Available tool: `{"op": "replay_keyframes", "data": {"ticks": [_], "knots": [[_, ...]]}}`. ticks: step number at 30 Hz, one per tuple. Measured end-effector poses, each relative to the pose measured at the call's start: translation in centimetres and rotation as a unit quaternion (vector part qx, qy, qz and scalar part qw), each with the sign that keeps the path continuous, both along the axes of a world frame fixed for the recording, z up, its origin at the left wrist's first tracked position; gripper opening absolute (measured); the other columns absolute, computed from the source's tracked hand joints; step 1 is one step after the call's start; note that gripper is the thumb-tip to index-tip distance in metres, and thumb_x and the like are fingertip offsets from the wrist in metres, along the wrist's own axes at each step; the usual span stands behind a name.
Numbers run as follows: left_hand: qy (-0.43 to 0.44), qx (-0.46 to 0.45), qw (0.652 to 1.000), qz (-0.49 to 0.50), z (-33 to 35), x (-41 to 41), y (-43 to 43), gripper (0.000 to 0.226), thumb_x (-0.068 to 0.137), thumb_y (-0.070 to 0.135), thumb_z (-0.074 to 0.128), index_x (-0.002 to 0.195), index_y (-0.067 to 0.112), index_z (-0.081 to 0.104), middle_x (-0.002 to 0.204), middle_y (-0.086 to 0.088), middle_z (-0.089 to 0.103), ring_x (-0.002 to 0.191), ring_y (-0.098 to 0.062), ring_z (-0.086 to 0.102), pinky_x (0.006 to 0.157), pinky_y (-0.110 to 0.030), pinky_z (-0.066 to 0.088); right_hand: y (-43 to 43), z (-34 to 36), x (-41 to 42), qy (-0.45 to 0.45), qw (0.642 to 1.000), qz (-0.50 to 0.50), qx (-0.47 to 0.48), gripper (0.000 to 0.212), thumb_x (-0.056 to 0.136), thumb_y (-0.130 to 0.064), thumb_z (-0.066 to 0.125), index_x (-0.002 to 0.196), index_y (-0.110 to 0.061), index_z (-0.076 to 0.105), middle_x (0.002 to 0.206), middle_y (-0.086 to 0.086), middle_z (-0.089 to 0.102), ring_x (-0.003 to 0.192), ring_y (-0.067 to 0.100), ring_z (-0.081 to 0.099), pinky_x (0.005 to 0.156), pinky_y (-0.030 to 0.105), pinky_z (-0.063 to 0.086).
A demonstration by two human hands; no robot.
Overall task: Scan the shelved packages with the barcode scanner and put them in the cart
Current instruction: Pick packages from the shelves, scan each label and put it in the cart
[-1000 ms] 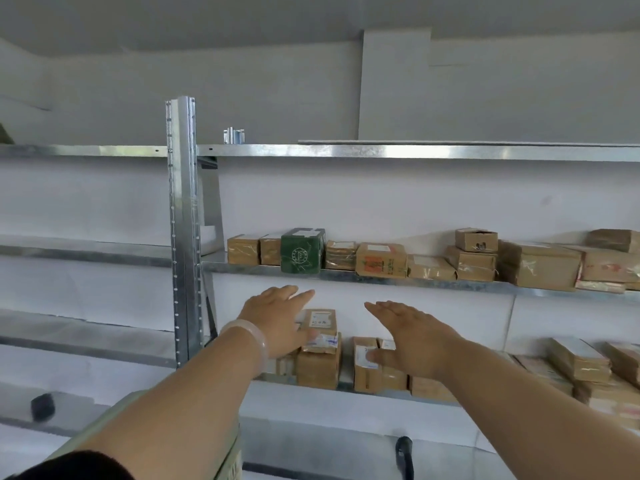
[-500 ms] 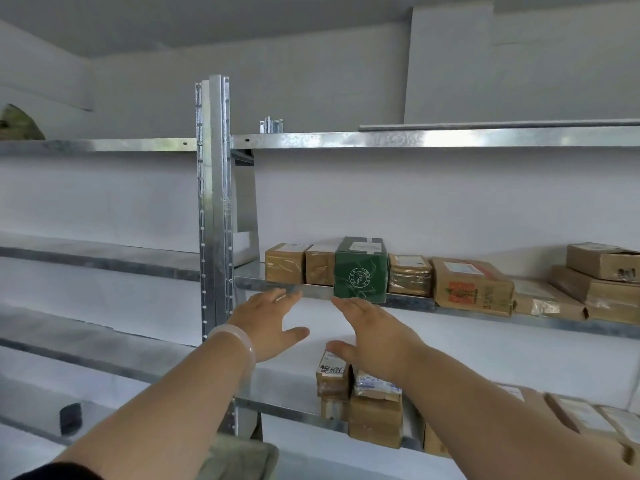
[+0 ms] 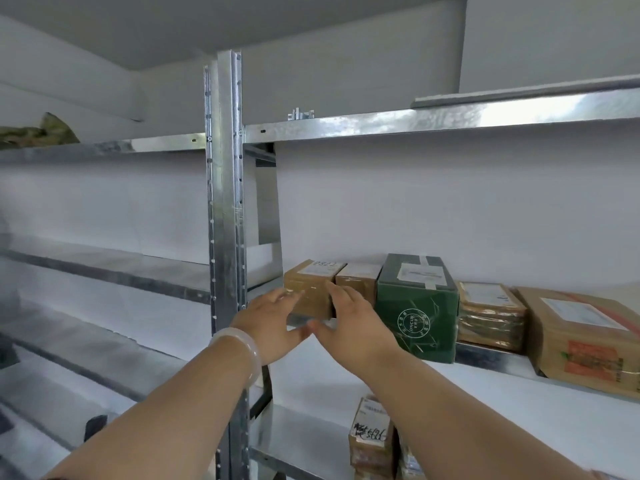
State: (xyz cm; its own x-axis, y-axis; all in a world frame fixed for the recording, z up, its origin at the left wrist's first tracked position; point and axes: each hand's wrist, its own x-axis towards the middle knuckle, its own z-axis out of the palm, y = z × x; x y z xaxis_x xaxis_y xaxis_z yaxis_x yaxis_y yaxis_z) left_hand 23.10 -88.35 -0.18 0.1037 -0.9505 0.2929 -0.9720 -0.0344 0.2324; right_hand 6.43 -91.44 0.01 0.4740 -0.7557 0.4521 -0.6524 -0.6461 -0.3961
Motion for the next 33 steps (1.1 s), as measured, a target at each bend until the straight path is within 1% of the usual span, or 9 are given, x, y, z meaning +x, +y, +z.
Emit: {"op": "replay_keyframes", "data": {"ticks": [4,9,14,17,21,25,29,31,33], "knots": [[-0.001,-0.034,0.999,0.023,0.4,1.0,-4.8,0.064,0.094,0.048,0.05,0.151,0.041,0.023,0.159,0.01,0.023,0.144,-0.02,0.023,0.116,-0.039,0.029,-4.4,-0.1,1.6,0.041,0.998,0.017,-0.054,0.066,0.097,-0.04,0.05,0.153,-0.022,0.02,0.157,0.0,0.025,0.144,0.021,0.021,0.116,0.033,0.024],[0.041,-0.073,0.995,0.047,0.7,1.8,-8.7,0.056,0.1,0.04,0.046,0.151,0.045,0.023,0.155,0.007,0.024,0.143,-0.02,0.022,0.116,-0.04,0.031,-7.6,0.5,3.5,-0.027,0.997,0.017,-0.072,0.057,0.099,-0.032,0.045,0.151,-0.02,0.025,0.155,0.0,0.029,0.144,0.018,0.023,0.116,0.031,0.023],[0.085,-0.068,0.992,0.06,0.5,1.8,-11.3,0.05,0.102,0.045,0.039,0.15,0.043,0.028,0.157,0.007,0.023,0.144,-0.02,0.023,0.116,-0.042,0.029,-8.6,0.8,3.9,-0.028,0.998,0.003,-0.059,0.057,0.099,-0.029,0.042,0.152,-0.019,0.023,0.154,0.001,0.028,0.144,0.018,0.022,0.114,0.032,0.027],[0.145,-0.069,0.985,0.058,0.3,1.6,-12.3,0.051,0.1,0.044,0.043,0.15,0.039,0.032,0.15,0.002,0.034,0.136,-0.024,0.035,0.115,-0.043,0.032,-8.7,1.1,4.0,-0.022,0.999,-0.011,-0.036,0.059,0.099,-0.028,0.041,0.153,-0.017,0.02,0.155,0.003,0.026,0.144,0.02,0.02,0.114,0.034,0.026],[0.187,-0.045,0.979,0.061,0.0,1.2,-12.7,0.06,0.095,0.036,0.055,0.151,0.031,0.032,0.15,-0.005,0.029,0.131,-0.028,0.043,0.112,-0.038,0.035,-8.5,1.2,4.1,-0.019,1.0,-0.021,-0.014,0.059,0.098,-0.029,0.041,0.153,-0.019,0.02,0.154,0.001,0.027,0.143,0.021,0.021,0.111,0.038,0.033],[0.313,-0.074,0.945,0.057,-0.3,1.2,-12.3,0.054,0.092,0.026,0.062,0.143,0.034,0.045,0.144,-0.006,0.033,0.127,-0.031,0.046,0.112,-0.038,0.037,-8.2,1.2,4.1,-0.01,1.0,-0.026,-0.013,0.059,0.099,-0.029,0.041,0.153,-0.019,0.021,0.153,0.001,0.028,0.143,0.02,0.023,0.109,0.039,0.035],[0.371,-0.11,0.919,0.07,-0.3,0.9,-12.0,0.037,0.093,0.038,0.061,0.129,0.031,0.056,0.13,-0.005,0.037,0.111,-0.028,0.053,0.106,-0.037,0.043,-8.1,1.2,4.3,-0.021,0.999,-0.034,-0.001,0.06,0.098,-0.03,0.044,0.153,-0.02,0.022,0.155,0.001,0.027,0.144,0.02,0.023,0.11,0.039,0.034],[0.378,-0.119,0.914,0.091,-0.1,0.7,-12.0,0.034,0.094,0.047,0.057,0.124,0.03,0.056,0.125,-0.004,0.037,0.1,-0.026,0.052,0.096,-0.031,0.044,-8.1,1.2,4.4,-0.027,0.999,-0.034,0.002,0.061,0.097,-0.03,0.045,0.152,-0.021,0.022,0.155,0.001,0.028,0.144,0.02,0.023,0.109,0.039,0.035],[0.381,-0.134,0.909,0.107,0.1,0.6,-12.1,0.037,0.093,0.047,0.06,0.124,0.028,0.052,0.125,-0.005,0.04,0.094,-0.025,0.052,0.092,-0.033,0.046,-8.2,1.0,4.6,-0.021,0.999,-0.032,-0.002,0.061,0.097,-0.03,0.046,0.153,-0.021,0.022,0.155,0.0,0.027,0.144,0.019,0.023,0.109,0.039,0.035]]}}
